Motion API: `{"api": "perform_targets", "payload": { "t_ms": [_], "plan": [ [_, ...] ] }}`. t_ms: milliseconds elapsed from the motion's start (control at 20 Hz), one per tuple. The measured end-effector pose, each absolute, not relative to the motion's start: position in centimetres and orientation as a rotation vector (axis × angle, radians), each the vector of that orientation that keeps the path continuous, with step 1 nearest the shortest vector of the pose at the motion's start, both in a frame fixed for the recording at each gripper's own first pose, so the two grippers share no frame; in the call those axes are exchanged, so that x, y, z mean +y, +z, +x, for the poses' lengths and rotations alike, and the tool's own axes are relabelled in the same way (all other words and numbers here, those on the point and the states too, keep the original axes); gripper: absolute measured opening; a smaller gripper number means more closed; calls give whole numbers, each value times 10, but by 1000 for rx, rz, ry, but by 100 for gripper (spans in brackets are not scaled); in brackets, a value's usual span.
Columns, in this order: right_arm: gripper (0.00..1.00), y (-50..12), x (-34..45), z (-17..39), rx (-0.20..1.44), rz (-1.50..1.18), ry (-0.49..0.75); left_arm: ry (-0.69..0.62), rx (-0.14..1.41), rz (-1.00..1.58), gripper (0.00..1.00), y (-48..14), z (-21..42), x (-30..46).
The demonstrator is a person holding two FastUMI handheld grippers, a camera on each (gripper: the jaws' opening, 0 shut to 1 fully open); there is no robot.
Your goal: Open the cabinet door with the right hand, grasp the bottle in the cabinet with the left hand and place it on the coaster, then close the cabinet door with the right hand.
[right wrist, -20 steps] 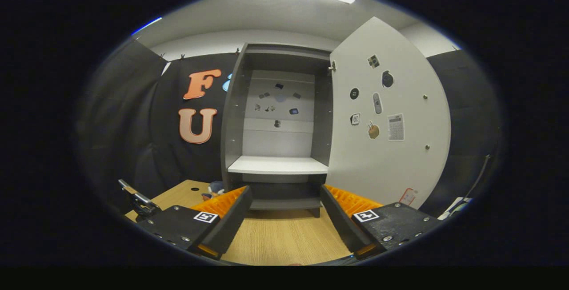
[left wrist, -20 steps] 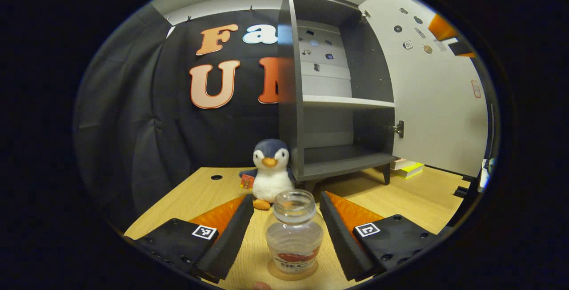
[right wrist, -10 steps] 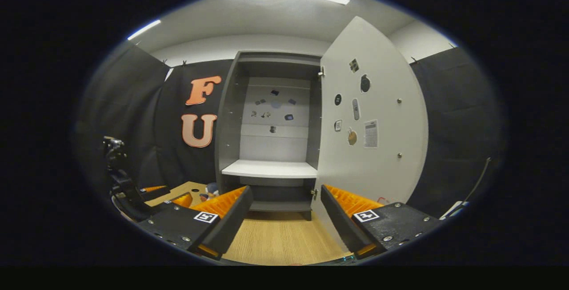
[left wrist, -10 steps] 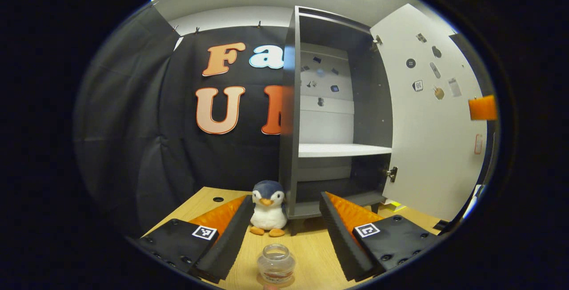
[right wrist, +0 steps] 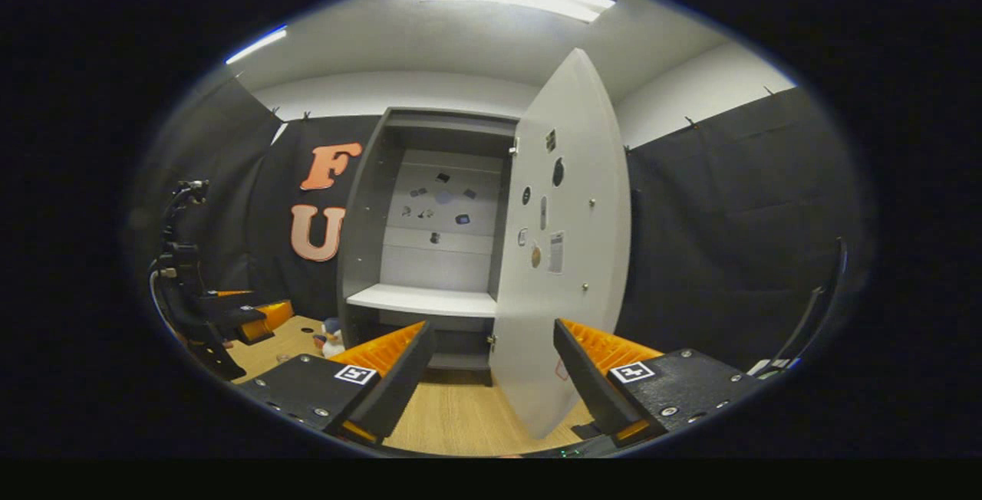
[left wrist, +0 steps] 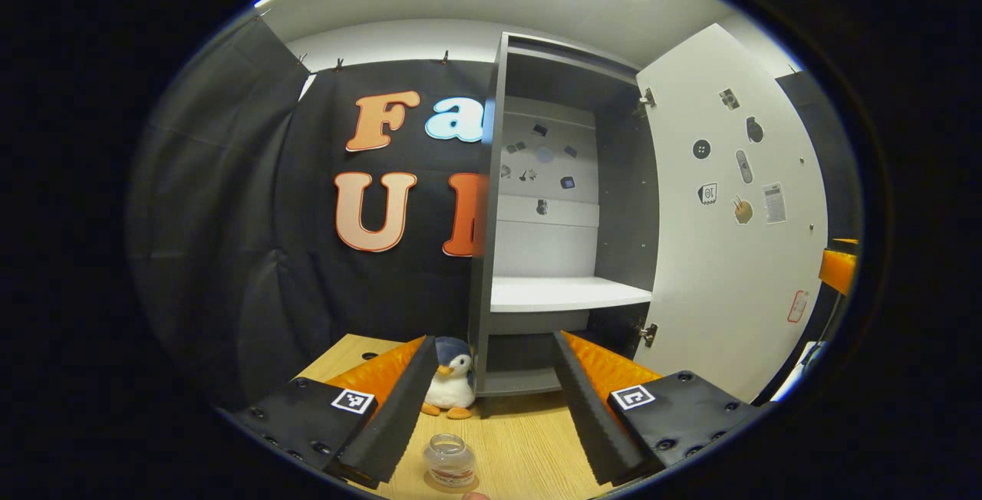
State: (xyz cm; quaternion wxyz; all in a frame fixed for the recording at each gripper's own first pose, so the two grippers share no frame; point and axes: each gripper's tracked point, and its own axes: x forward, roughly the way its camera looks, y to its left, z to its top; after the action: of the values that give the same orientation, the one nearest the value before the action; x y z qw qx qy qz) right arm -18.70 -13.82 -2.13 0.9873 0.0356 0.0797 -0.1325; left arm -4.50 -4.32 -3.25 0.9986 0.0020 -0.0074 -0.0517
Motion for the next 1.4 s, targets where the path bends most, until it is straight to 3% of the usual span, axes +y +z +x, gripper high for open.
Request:
{"api": "perform_targets", "payload": {
  "t_ms": [250,550,750,1400],
  "plan": [
    [94,-4,-190,-212,124,48,-346,-96,-14,24,96,-14,-55,-48],
    [95,-5,-284,-238,137,-50,-578,-55,-42,22,96,11,-64,-37],
    [95,-14,-319,-246,166,-97,-657,-34,-36,42,96,15,-69,-33],
    [92,-44,-288,-192,159,184,-446,30,-18,61,96,11,-78,-14]
  ]
}}
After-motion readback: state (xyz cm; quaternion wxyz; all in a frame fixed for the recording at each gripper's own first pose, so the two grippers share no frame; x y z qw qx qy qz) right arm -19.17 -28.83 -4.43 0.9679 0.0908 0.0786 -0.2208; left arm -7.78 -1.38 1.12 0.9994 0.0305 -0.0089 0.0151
